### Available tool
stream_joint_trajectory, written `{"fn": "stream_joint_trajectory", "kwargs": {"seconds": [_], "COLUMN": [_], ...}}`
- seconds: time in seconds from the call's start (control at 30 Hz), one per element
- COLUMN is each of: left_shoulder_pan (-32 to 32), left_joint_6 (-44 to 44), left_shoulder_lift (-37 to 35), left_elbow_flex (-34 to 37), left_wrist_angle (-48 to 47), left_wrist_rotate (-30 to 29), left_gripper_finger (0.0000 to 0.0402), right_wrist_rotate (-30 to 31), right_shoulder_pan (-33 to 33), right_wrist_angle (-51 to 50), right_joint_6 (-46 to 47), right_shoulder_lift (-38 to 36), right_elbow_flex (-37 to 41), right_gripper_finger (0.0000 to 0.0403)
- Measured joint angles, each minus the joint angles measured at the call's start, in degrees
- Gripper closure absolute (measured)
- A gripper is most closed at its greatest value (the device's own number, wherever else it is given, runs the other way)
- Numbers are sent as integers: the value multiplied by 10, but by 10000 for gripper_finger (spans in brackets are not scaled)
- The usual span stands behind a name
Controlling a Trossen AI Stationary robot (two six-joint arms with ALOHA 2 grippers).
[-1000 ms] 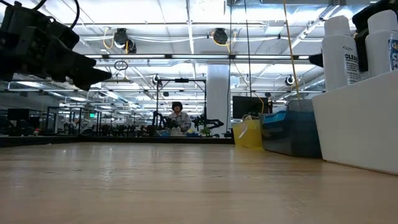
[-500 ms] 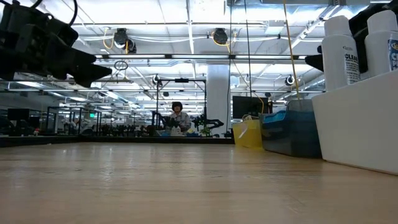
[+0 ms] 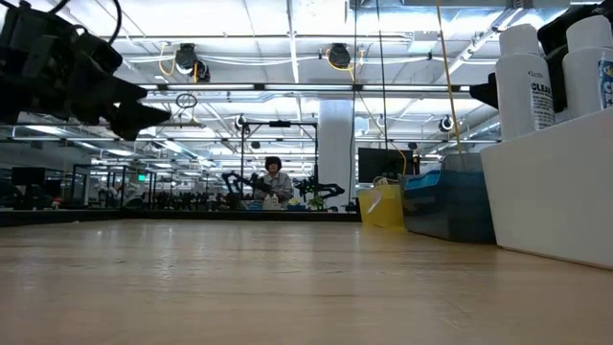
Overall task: Pick & Place Kitchen Items
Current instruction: Return to Home Position
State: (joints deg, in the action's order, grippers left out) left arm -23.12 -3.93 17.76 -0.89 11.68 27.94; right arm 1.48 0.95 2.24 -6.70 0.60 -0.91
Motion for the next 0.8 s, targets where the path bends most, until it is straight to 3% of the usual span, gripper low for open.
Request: {"fn": "stream_joint_trajectory", "kwargs": {"seconds": [0.13, 0.27, 0.43, 0.8], "left_shoulder_pan": [20, 54, 92, 109], "left_joint_6": [-13, -13, -11, -11], "left_shoulder_lift": [-25, -52, -69, -64], "left_elbow_flex": [-1, 0, 0, 0], "left_wrist_angle": [-19, -92, -95, -99], "left_wrist_rotate": [-53, -179, -307, -320], "left_gripper_finger": [96, 96, 96, 96], "right_wrist_rotate": [0, 0, 0, -1], "right_shoulder_pan": [0, 0, 0, 0], "right_wrist_angle": [0, 1, 1, 1], "right_joint_6": [0, 0, 0, 0], "right_shoulder_lift": [0, 0, 0, 0], "right_elbow_flex": [0, 0, 0, 0], "right_gripper_finger": [156, 156, 156, 156]}}
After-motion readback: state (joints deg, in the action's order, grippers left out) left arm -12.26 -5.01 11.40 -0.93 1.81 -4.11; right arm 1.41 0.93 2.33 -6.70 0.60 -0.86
